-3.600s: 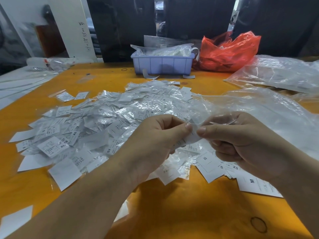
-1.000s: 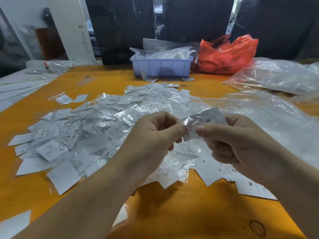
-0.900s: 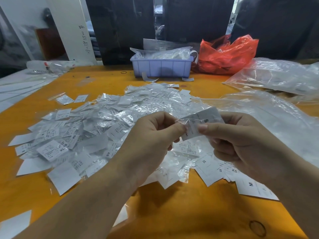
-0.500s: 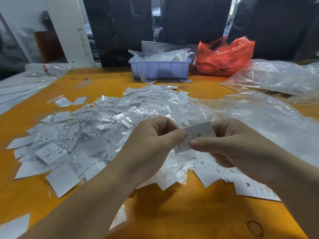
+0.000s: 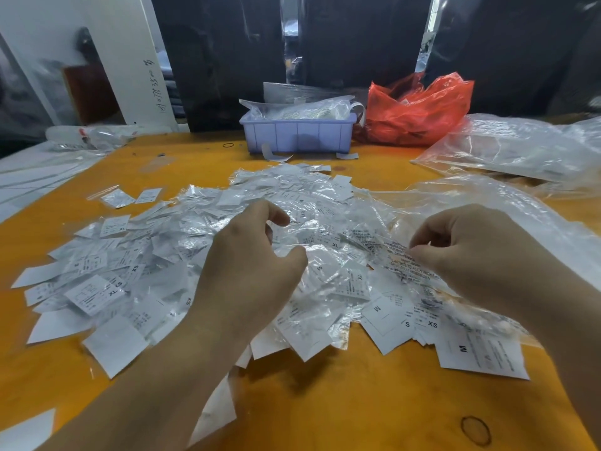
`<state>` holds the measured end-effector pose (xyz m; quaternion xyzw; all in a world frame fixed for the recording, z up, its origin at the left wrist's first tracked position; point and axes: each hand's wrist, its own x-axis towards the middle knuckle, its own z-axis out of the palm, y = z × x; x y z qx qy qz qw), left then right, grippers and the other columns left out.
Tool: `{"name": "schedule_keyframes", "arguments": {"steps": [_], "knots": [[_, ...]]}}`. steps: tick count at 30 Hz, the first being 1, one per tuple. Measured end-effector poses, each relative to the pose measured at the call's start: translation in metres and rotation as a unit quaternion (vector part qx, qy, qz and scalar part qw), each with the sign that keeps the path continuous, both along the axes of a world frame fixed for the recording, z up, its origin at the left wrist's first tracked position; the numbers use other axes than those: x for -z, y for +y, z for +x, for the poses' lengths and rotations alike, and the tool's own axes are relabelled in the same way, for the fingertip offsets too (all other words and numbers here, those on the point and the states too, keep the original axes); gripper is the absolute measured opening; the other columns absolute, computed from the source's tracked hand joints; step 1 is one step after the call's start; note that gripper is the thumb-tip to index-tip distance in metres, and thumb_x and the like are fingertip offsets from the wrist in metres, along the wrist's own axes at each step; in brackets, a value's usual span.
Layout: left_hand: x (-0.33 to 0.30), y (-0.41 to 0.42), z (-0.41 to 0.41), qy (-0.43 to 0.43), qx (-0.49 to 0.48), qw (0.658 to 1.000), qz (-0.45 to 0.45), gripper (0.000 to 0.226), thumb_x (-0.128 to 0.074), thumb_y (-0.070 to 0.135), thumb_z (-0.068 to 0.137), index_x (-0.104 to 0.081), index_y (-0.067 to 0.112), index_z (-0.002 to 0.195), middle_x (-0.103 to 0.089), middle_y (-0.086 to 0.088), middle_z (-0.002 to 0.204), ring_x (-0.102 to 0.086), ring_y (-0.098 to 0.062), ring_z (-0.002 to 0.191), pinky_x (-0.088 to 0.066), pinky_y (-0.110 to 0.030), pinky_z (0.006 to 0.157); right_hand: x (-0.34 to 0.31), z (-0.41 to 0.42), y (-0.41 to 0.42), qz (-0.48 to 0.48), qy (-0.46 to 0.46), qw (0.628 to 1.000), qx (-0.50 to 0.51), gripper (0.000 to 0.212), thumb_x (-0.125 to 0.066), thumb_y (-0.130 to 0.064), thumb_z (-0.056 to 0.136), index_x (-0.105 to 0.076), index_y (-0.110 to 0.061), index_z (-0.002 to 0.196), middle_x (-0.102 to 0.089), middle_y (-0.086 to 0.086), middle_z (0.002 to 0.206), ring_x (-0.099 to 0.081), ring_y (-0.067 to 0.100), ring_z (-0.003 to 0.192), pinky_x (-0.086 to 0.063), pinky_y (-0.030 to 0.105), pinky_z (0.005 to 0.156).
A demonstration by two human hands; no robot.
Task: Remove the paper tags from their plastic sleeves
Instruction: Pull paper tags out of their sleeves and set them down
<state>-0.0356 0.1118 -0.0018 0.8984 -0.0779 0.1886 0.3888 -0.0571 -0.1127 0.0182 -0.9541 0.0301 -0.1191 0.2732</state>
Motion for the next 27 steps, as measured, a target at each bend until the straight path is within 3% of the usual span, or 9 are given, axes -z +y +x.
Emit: {"name": "schedule_keyframes", "arguments": {"steps": [5,7,10,13,18,20,23,27], "knots": [[0.004,-0.005,-0.006,-0.017,0.160,0.986,0.034,0.014,-0.071,0.036,0.080,-0.061,0.038,0.088,-0.044,0.014,0.066,-0.046,0.005,0.063,-0.036,-0.008,0.057,0.003,0.002,-0.004,-0.084,0.000,0.996,0.034,0.019,-0.057,-0.015,0.089,-0.067,-0.026,0.077,-0.062,-0.010,0.073,-0.056,0.008,0.061,-0.047,0.028,0.056],[0.006,-0.008,-0.009,0.005,0.225,0.971,0.077,0.015,-0.068,0.044,0.083,-0.062,0.043,0.096,-0.048,0.020,0.078,-0.048,0.011,0.076,-0.036,-0.009,0.060,0.002,0.003,-0.005,-0.112,-0.001,0.992,0.051,0.019,-0.056,-0.014,0.089,-0.068,-0.025,0.079,-0.062,-0.010,0.077,-0.057,0.009,0.065,-0.051,0.031,0.061],[0.014,-0.014,-0.010,0.052,0.283,0.941,0.177,0.026,-0.056,0.054,0.090,-0.057,0.050,0.116,-0.044,0.024,0.102,-0.038,0.008,0.103,-0.035,-0.015,0.079,0.005,0.002,-0.002,-0.144,0.052,0.986,0.059,0.015,-0.058,-0.015,0.088,-0.068,-0.026,0.088,-0.062,-0.008,0.081,-0.059,0.013,0.071,-0.055,0.034,0.066],[0.018,-0.015,-0.010,0.045,0.282,0.919,0.272,0.029,-0.044,0.056,0.094,-0.055,0.048,0.121,-0.038,0.021,0.108,-0.027,-0.002,0.109,-0.025,-0.022,0.088,0.010,0.002,0.004,-0.190,0.120,0.973,0.058,0.016,-0.057,-0.016,0.087,-0.067,-0.017,0.100,-0.067,0.002,0.092,-0.064,0.022,0.082,-0.058,0.040,0.075],[0.019,-0.013,-0.008,0.034,0.199,0.944,0.262,0.035,-0.043,0.058,0.093,-0.055,0.045,0.122,-0.035,0.020,0.114,-0.022,-0.003,0.113,-0.020,-0.024,0.090,0.012,0.003,0.003,-0.208,0.149,0.965,0.063,0.017,-0.056,-0.019,0.088,-0.063,-0.019,0.103,-0.067,0.004,0.099,-0.065,0.022,0.085,-0.057,0.038,0.076],[0.018,-0.012,-0.008,0.041,0.206,0.943,0.257,0.042,-0.043,0.063,0.090,-0.047,0.047,0.129,-0.033,0.021,0.117,-0.020,-0.002,0.116,-0.021,-0.024,0.095,0.013,0.004,0.002,-0.211,0.151,0.964,0.060,0.004,-0.055,-0.019,0.090,-0.057,-0.022,0.092,-0.065,0.003,0.092,-0.064,0.021,0.080,-0.055,0.035,0.071],[0.016,-0.016,-0.013,0.043,0.252,0.925,0.281,0.053,-0.042,0.069,0.088,-0.038,0.051,0.137,-0.029,0.022,0.125,-0.015,-0.001,0.121,-0.017,-0.028,0.104,0.016,0.005,0.002,-0.214,0.155,0.963,0.060,0.027,-0.052,-0.015,0.091,-0.039,-0.025,0.069,-0.059,0.001,0.074,-0.058,0.018,0.066,-0.052,0.031,0.062],[0.017,-0.024,-0.018,0.039,0.280,0.911,0.301,0.046,-0.048,0.066,0.088,-0.051,0.046,0.129,-0.029,0.019,0.133,-0.011,-0.003,0.125,-0.009,-0.030,0.099,0.016,0.004,0.003,-0.216,0.125,0.966,0.068,0.013,-0.052,-0.012,0.086,-0.061,-0.019,0.080,-0.064,0.003,0.079,-0.062,0.021,0.071,-0.055,0.034,0.066]]}}
